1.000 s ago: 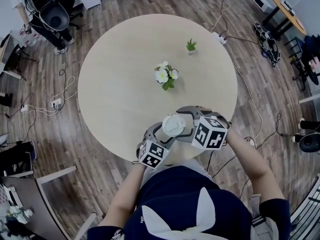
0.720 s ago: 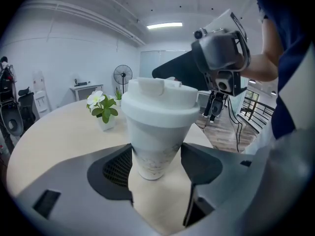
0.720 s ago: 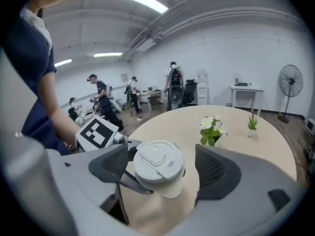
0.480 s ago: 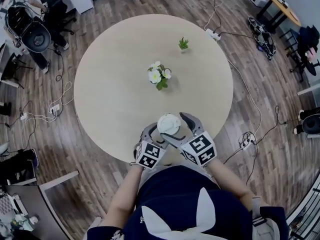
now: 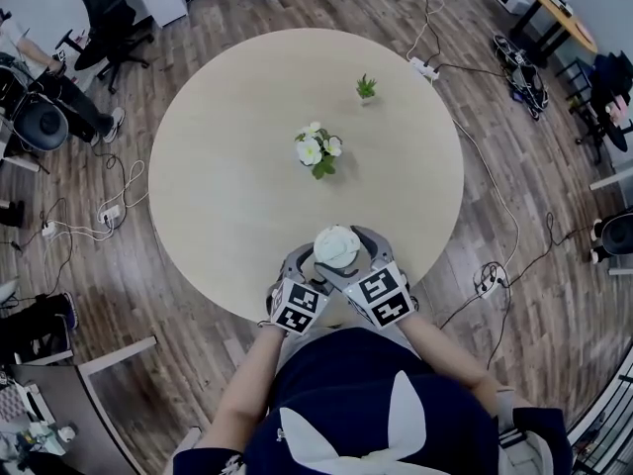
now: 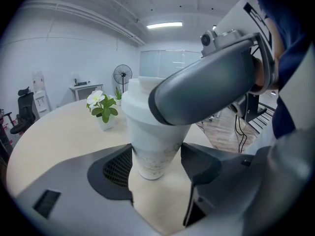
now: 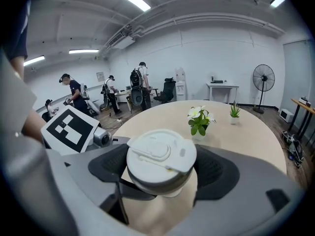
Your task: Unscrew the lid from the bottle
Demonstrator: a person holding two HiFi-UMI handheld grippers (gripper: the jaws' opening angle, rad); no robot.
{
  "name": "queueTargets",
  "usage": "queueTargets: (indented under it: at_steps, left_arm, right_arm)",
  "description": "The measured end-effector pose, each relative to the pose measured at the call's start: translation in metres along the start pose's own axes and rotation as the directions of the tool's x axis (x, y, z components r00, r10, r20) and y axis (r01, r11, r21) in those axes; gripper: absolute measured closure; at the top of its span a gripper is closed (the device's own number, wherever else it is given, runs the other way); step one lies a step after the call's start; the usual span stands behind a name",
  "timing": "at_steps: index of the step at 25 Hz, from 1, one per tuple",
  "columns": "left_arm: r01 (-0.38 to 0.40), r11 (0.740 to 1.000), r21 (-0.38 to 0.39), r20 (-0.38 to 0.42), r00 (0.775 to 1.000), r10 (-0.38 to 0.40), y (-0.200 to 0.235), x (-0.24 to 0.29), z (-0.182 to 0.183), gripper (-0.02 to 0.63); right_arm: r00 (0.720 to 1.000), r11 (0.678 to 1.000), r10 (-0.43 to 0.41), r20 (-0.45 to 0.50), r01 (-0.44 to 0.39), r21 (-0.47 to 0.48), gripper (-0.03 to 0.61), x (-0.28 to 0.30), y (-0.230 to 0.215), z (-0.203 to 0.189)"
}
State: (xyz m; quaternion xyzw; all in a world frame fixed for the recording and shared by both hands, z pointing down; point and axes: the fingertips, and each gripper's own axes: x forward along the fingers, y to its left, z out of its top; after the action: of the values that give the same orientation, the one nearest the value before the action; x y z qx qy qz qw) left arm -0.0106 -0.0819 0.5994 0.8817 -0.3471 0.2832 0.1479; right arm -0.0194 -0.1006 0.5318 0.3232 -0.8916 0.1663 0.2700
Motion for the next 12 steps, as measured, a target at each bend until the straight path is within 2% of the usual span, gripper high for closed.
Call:
queueTargets:
  at_steps: [6, 12]
  left_arm:
    - [0.006, 1.0, -0.001, -0.002, 1.0, -0.006, 0.0008, 0.0001, -0.0001, 0.301]
    - [0.011, 1.0, -0.002, -0.001, 1.0, -0.011, 0.0008, -0.0015, 0.0009, 0.301]
  right_arm:
    - [0.992, 0.989, 0.111, -0.064, -0.117, -0.089, 0.169, -0.0001, 0.0004, -0.0014]
    - [0.956, 0.946, 0.238, -0.169, -0.268, -0.184, 0.17, -0.001, 0.0065, -0.0028]
